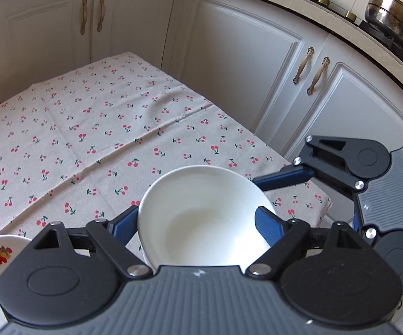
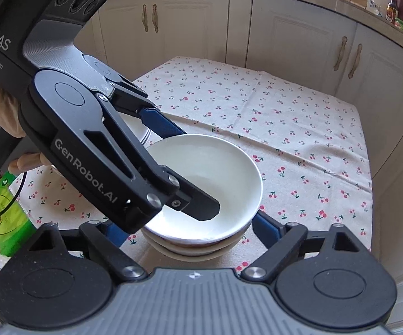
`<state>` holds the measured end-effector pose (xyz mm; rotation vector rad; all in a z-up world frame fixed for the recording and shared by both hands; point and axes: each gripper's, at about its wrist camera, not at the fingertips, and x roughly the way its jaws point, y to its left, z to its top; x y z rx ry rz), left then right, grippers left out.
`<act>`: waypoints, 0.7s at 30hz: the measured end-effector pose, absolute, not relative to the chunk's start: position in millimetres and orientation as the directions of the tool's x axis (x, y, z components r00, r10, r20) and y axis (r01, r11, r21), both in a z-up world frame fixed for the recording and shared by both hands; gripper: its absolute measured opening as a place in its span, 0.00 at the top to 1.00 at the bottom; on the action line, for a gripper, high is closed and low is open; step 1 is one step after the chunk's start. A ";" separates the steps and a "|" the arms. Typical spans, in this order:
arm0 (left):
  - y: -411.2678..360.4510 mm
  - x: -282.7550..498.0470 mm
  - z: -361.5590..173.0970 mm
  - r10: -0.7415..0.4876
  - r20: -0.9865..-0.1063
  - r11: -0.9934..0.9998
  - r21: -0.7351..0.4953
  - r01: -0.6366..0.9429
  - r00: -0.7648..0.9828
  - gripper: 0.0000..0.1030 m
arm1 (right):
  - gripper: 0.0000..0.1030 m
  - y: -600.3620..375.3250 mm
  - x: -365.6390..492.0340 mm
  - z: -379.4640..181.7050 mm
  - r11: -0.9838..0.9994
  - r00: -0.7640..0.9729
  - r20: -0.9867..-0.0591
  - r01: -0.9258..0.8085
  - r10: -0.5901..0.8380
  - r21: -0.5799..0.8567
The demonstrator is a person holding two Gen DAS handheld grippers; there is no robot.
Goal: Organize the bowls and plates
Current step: 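Carry the nested bowls with the left gripper toward the plate stack, then grasp the nested bowls with the right gripper while the left gripper holds them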
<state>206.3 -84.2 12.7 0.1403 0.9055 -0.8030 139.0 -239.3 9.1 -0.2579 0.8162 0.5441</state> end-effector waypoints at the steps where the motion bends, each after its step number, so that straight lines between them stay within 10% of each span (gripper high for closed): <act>1: -83.4 206.3 14.6 -0.565 -0.744 0.707 -0.213 0.675 0.357 0.15 | 0.01 -240.0 137.3 11.6 0.831 0.568 -0.738 -0.555 0.364 -0.018; 21: -33.9 163.9 18.1 -0.585 -0.686 0.696 -0.150 0.702 0.433 0.07 | 0.00 -259.4 113.0 9.5 0.851 0.625 -0.687 -0.525 0.372 -0.017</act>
